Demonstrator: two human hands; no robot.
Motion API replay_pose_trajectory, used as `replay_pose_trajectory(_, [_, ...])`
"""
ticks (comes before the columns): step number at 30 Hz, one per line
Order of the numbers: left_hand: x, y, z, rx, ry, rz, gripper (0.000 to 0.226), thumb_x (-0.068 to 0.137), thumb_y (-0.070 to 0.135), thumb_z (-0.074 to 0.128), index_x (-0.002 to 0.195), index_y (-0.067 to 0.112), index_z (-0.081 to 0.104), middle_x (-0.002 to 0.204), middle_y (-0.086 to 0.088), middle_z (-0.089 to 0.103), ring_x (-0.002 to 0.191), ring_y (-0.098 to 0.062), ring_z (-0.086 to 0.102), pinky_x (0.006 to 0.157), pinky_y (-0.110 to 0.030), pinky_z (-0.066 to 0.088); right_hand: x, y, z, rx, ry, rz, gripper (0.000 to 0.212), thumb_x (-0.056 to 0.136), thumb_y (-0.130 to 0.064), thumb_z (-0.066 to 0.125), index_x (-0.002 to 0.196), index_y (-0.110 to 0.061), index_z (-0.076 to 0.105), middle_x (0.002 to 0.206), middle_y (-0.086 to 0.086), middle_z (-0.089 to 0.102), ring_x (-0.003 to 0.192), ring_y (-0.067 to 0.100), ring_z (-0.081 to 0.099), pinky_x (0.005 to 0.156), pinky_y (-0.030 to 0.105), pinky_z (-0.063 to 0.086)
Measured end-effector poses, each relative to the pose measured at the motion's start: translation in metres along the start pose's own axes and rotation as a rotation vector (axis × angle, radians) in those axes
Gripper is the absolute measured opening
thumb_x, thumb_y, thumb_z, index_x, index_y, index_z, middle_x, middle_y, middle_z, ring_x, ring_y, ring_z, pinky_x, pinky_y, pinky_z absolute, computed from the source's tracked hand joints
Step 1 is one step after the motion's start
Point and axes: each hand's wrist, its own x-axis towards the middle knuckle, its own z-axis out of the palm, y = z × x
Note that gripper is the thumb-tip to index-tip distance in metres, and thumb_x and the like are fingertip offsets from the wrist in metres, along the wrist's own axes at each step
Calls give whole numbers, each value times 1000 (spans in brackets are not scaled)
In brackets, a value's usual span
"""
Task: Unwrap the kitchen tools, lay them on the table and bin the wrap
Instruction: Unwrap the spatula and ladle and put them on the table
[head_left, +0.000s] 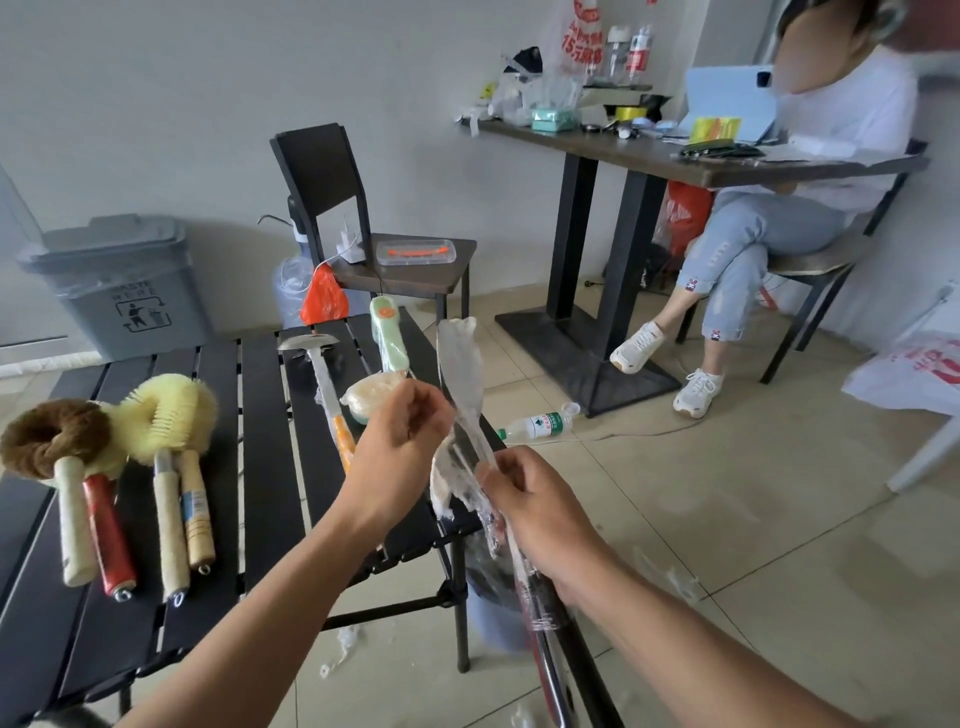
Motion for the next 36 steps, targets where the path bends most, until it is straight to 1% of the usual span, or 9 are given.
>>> replay_pose_trajectory(5, [-1, 7, 4, 377, 124, 153, 11, 94, 19, 79, 96, 24, 69, 81, 13, 64, 74, -3, 59, 65, -16, 49, 0, 5, -1, -59, 7, -52, 24, 105, -46, 63, 88, -30, 69, 54, -17, 52, 48, -1, 47, 46, 11, 37])
replay_pose_trajectory(8, [-7, 11, 7, 564, 120, 285, 10, 97, 14, 75, 106, 15, 80, 93, 6, 70, 71, -7, 63, 67, -31, 58, 3, 6, 1, -39, -3, -10, 16, 103, -45, 66, 100, -30, 70, 57, -19, 59, 51, -3, 55, 52, 16, 44])
replay_pose_trajectory(12, [-4, 14, -2, 722, 124, 282, 10, 95, 5, 74, 92, 8, 83, 86, -3, 68, 67, -25, 65, 60, -43, 58, 6, 9, 0, -48, -12, 23, 16, 99, -45, 71, 100, -29, 68, 63, -13, 61, 52, -1, 56, 55, 23, 46])
replay_pose_trajectory(18, [-4, 6, -3, 666, 173, 212, 12, 100, 4, 66, 89, 9, 69, 93, 2, 64, 93, -21, 56, 76, -38, 51, 6, 14, -3, -182, -54, 16, 17, 100, -44, 69, 96, -29, 66, 69, -11, 58, 59, 7, 57, 54, 22, 45])
replay_pose_trajectory(21, [-2, 0, -5, 439, 183, 84, 18, 104, 7, 61, 89, 17, 62, 89, 9, 67, 89, -16, 62, 72, -28, 47, 8, 14, -6, -227, -71, -38, 12, 101, -42, 68, 96, -31, 66, 66, -11, 56, 59, 7, 52, 59, 27, 43])
replay_pose_trajectory(23, [2, -3, -9, 349, 164, 34, 17, 105, 6, 59, 91, 17, 62, 89, 9, 71, 85, -9, 66, 68, -23, 49, 8, 14, -8, -276, -65, -81, 10, 101, -42, 68, 96, -34, 65, 63, -16, 59, 55, 1, 50, 55, 20, 40])
replay_pose_trajectory(26, [4, -3, -11, 379, 85, 22, 17, 105, 1, 55, 97, 13, 63, 93, 3, 69, 88, -14, 64, 73, -30, 51, 5, 13, -7, -322, -54, -125, 14, 102, -40, 67, 94, -30, 62, 61, -27, 58, 54, -4, 51, 50, 13, 37])
replay_pose_trajectory(30, [4, -2, -5, 462, 36, 51, 22, 107, 2, 48, 105, 12, 67, 104, 1, 68, 97, -19, 60, 81, -30, 47, 1, 8, -9, -365, -33, -164, 17, 104, -37, 66, 93, -25, 60, 61, -25, 55, 54, 0, 48, 53, 16, 38])
replay_pose_trajectory(36, [4, 4, -8, 452, -18, 136, 8, 95, 13, 76, 93, 12, 69, 84, 7, 63, 78, 1, 57, 69, -13, 43, -4, -3, -13, -433, -45, -202, 17, 104, -36, 67, 95, -22, 61, 63, -9, 50, 55, -3, 51, 56, 17, 40])
